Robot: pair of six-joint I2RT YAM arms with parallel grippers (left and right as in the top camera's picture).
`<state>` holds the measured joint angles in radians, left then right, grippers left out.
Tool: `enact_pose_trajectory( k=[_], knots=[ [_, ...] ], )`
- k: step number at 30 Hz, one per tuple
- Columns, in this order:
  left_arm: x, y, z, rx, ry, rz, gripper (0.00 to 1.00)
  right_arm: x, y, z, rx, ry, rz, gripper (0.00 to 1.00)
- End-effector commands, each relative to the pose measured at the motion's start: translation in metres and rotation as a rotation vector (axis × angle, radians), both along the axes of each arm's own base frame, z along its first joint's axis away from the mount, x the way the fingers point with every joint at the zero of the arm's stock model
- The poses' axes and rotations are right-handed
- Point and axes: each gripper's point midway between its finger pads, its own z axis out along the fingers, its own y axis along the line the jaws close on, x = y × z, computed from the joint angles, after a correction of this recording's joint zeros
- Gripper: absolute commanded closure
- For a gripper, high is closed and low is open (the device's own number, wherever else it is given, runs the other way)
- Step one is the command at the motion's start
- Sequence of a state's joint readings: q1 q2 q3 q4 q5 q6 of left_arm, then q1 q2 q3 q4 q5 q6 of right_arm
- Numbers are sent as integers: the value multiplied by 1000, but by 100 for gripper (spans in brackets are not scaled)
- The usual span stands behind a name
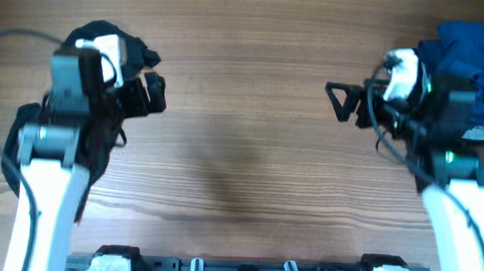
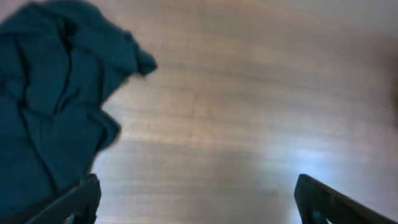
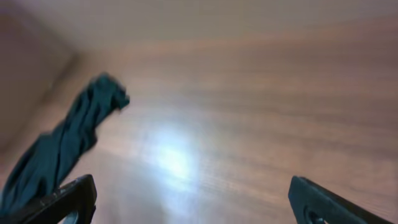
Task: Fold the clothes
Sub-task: 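Reach the left gripper down onto the crumpled black shirt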
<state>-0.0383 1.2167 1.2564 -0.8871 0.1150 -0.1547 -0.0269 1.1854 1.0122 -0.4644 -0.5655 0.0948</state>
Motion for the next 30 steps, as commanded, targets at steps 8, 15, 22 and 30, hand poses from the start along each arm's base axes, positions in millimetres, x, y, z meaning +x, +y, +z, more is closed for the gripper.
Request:
enact_pose_trajectory(
  k=[8,15,22,30],
  knots=[
    [33,2,-58,45,228,-54,0,35,27,-23,152,120,139,0],
    [37,43,-87,22,330,153,0,37,25,-46,144,188,120,0],
    [9,119,-106,-12,436,443,3,43,20,-52,84,188,67,1],
    [-21,143,-138,-62,534,574,15,43,23,-55,61,189,63,0]
  ],
)
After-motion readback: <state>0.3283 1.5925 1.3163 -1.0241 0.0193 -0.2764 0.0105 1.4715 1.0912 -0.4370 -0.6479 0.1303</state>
